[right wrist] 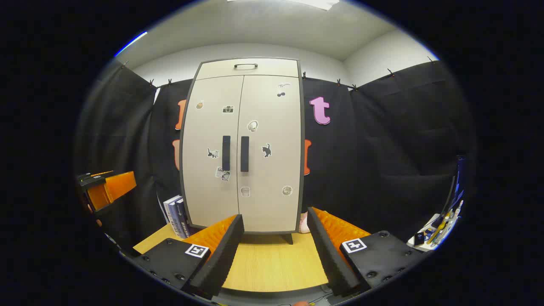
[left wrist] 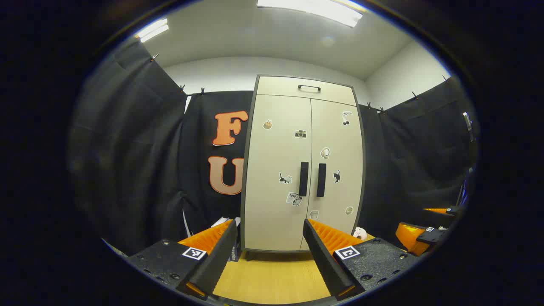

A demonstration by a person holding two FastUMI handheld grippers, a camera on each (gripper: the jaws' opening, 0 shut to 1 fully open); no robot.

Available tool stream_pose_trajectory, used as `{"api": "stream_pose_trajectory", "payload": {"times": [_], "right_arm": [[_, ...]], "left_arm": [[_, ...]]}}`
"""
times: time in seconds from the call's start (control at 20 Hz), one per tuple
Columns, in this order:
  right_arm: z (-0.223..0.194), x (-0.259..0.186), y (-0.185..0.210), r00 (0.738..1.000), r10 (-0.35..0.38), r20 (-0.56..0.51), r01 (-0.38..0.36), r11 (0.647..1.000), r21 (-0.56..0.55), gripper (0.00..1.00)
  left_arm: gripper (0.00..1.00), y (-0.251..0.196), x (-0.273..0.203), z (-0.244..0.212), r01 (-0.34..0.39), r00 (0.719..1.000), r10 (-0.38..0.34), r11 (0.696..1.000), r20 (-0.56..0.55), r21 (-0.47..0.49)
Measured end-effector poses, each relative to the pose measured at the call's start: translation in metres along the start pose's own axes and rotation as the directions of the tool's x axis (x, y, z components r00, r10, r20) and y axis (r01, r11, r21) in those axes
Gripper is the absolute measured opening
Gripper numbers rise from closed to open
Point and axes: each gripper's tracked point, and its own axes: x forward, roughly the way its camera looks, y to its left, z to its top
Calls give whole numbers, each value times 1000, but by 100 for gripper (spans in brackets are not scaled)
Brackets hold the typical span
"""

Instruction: Open the right door of the double-door shoe cabinet with the right hand, and open the left door with the left hand.

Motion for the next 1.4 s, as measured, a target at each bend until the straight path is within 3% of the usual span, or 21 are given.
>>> {"api": "stream_pose_trajectory", "payload": {"times": [0.05,0.1,0.25,0.3,0.35,0.9,1.25,1.4], "right_arm": [[0,1,-2,1000,-2,0,2,1000,-4,92],[-2,2,-4,1000,-5,-6,5,1000,-11,98],[-9,3,-7,999,-25,-44,25,1000,1,98],[-12,5,-6,998,-23,-60,24,1000,18,92],[-13,6,-8,997,-23,-71,25,999,31,98],[-15,2,-10,996,-39,-84,39,999,-3,98],[-11,26,0,994,-5,-109,8,1000,22,98],[-8,47,12,994,19,-111,-22,999,-26,98]], "left_arm": [[94,-1,0,-3,2,1000,-2,1000,-9,-16],[95,-3,-1,-6,5,1000,-5,1000,-21,-21],[94,-3,0,-10,3,999,-4,1000,-35,-14],[94,-2,-1,-9,1,999,-1,1000,-33,-14],[94,-3,-1,-9,1,999,-2,1000,-32,-16],[95,-20,6,-24,61,995,-63,998,-78,-25],[95,-9,8,-37,37,994,-39,999,-106,-29],[95,-10,12,-42,45,992,-48,998,-116,-35]]}}
